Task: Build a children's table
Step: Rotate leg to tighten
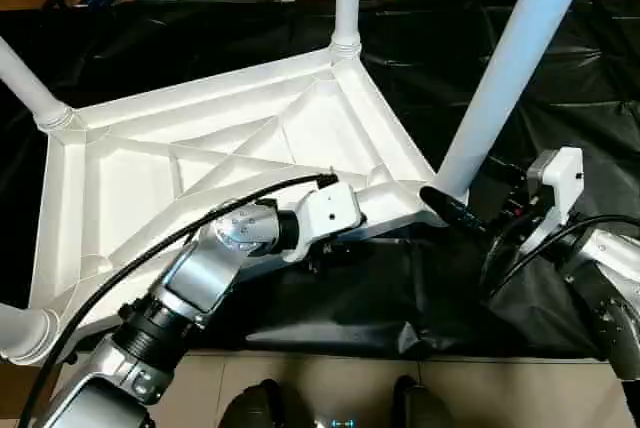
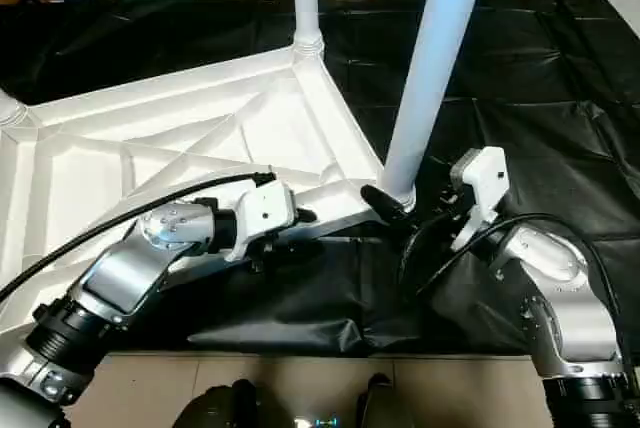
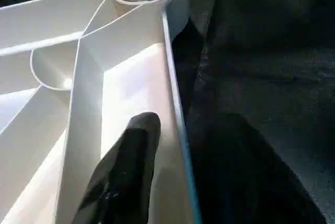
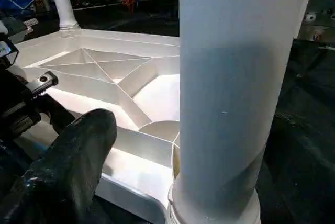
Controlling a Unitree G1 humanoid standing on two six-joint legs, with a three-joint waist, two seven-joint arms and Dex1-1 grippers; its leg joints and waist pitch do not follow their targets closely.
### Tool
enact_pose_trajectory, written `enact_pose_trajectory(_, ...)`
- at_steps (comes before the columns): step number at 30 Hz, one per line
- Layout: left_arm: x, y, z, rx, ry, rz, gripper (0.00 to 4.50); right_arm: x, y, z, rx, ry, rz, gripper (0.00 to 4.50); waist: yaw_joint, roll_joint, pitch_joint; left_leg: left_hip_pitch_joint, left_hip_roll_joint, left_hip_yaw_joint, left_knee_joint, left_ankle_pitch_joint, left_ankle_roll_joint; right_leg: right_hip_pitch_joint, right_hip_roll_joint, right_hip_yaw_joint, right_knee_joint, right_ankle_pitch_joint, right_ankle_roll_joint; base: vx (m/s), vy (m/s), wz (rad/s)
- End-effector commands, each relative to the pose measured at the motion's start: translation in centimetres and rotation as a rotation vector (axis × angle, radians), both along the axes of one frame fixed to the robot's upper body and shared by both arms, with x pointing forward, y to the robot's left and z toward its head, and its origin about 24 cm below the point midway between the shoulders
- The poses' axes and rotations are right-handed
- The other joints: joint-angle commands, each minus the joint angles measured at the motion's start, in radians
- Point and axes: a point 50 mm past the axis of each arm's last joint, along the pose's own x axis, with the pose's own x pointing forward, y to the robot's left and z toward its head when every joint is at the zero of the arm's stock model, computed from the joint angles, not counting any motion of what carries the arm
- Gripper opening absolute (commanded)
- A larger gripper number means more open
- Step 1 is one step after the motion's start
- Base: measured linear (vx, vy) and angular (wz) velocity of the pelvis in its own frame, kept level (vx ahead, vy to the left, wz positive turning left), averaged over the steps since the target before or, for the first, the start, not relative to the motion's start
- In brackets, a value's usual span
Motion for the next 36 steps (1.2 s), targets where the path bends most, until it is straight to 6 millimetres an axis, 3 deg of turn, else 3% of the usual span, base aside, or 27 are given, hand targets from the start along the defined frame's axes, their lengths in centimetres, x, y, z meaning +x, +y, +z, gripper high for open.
enact_pose_trajectory(1,0.2,0.5,-0.8,0.031,0.032,0.029,1.67,-0.2,0.1,0.0,-0.007,0.007,0.022,4.5,-0.001,-0.016,-0.076,0.021,-0.004,0.005,-0.06,-0.223,0.109,0.056,0.018,-0.006,-0.05,-0.211,-0.234,0.0,0.0,0.0)
enact_pose_trajectory(15,-0.3,-0.8,-2.0,0.046,0.065,-0.006,0.64,-0.4,0.6,-0.4,-0.018,0.035,0.056,4.5,-0.002,-0.016,-0.073,0.019,-0.004,0.004,-0.061,-0.228,0.112,0.056,0.018,-0.006,-0.053,-0.21,-0.231,0.0,0.0,0.0)
enact_pose_trajectory(22,-0.9,0.0,-2.6,0.099,0.063,-0.053,0.04,-0.3,-0.2,-0.5,-0.044,0.051,0.061,4.5,-0.001,-0.015,-0.07,0.019,-0.003,0.003,-0.065,-0.266,0.102,0.054,0.016,-0.006,-0.059,-0.275,-0.211,0.0,0.0,0.0)
enact_pose_trajectory(23,-0.9,0.1,-2.6,0.102,0.065,-0.058,0.03,-0.3,-0.3,-0.5,-0.043,0.05,0.06,4.24,-0.001,-0.015,-0.069,0.018,-0.003,0.002,-0.066,-0.271,0.101,0.054,0.015,-0.006,-0.059,-0.28,-0.209,0.0,0.0,0.0)
enact_pose_trajectory(27,-1.5,0.8,-2.9,0.126,0.072,-0.092,0.0,0.0,-0.7,-0.5,-0.043,0.058,0.069,4.14,-0.004,-0.018,-0.069,0.02,-0.001,0.001,-0.069,-0.279,0.093,0.052,0.016,-0.006,-0.061,-0.29,-0.21,0.0,0.0,0.0)
enact_pose_trajectory(29,-1.7,1.1,-2.9,0.13,0.075,-0.094,0.0,0.0,-0.8,-0.6,-0.038,0.073,0.088,3.76,-0.003,-0.02,-0.07,0.022,-0.001,0.002,-0.068,-0.269,0.096,0.051,0.016,-0.005,-0.059,-0.275,-0.214,0.0,0.0,0.0)
enact_pose_trajectory(36,-2.0,1.6,-3.0,0.131,0.079,-0.097,0.0,-0.2,-0.7,-0.9,-0.032,0.108,0.142,3.28,-0.004,-0.02,-0.071,0.018,-0.001,0.003,-0.065,-0.235,0.11,0.055,0.016,-0.005,-0.053,-0.233,-0.229,0.0,0.0,0.0)
